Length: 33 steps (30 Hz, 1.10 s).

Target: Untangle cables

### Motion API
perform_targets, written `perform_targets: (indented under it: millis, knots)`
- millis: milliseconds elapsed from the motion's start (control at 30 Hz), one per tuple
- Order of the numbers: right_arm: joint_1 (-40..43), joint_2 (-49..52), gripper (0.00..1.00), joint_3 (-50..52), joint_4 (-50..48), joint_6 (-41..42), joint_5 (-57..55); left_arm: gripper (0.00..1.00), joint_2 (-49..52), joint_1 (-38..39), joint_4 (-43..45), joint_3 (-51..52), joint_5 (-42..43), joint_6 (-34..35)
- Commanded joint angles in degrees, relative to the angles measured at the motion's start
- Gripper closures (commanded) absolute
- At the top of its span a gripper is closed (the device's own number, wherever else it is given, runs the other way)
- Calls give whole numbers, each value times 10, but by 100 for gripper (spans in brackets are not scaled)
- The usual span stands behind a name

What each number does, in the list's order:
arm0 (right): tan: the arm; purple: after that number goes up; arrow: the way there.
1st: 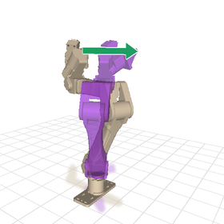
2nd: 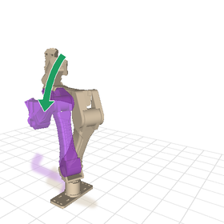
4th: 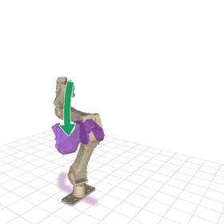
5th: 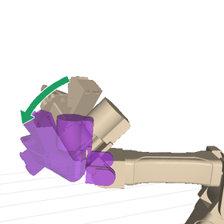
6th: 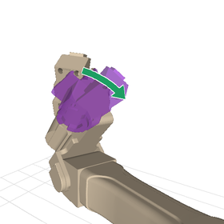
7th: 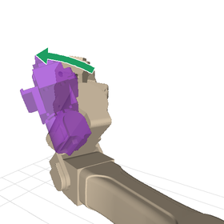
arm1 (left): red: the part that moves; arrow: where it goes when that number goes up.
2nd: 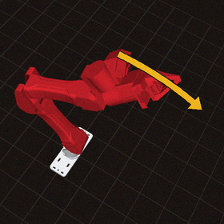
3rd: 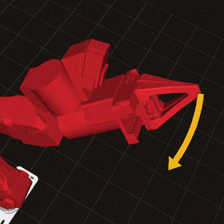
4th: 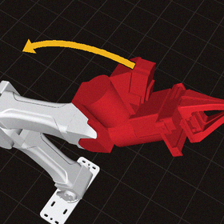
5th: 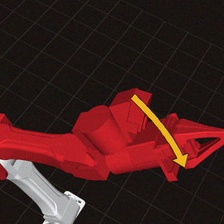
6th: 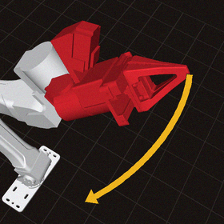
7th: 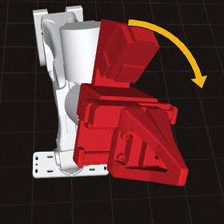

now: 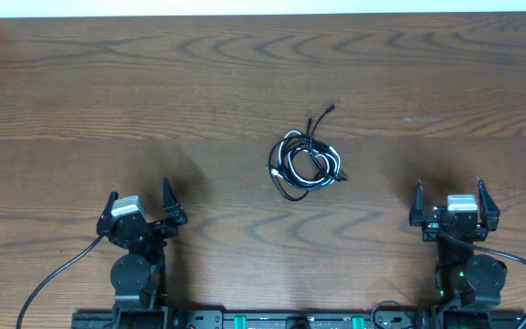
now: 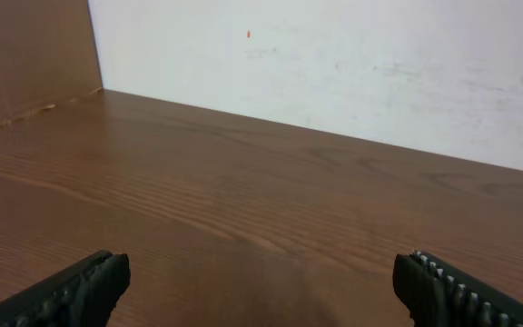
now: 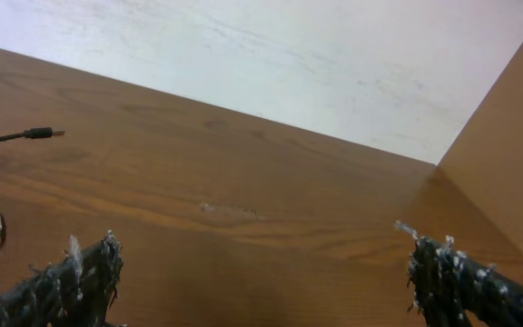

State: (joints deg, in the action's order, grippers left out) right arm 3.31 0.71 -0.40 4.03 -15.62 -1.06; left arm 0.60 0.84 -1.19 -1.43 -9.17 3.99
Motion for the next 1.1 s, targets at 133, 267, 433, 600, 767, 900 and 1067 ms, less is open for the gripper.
perform_targets:
  millis: [133,267,433,600,767,900,1067]
  knots:
    - [3,-1,1,1,2,8,1,2,-4,-2,-16,12,-10,-10]
    - [3,-1,1,1,2,8,1,2,-4,-2,-16,12,-10,-10]
    - [3,-1,1,1,2,8,1,2,-4,-2,-16,12,-10,-10]
    - [3,-1,1,1,1,7,-1,2,-4,-2,-10,12,-9,-9]
    - [3,-1,1,1,-33,27,44,2,-4,-2,22,10,39,-9]
    - [3,-1,1,-7,-211,72,171,2,-4,-2,49,-42,140,21]
    - [3,0,1,-93,-212,93,202,2,28,-2,49,-171,162,36]
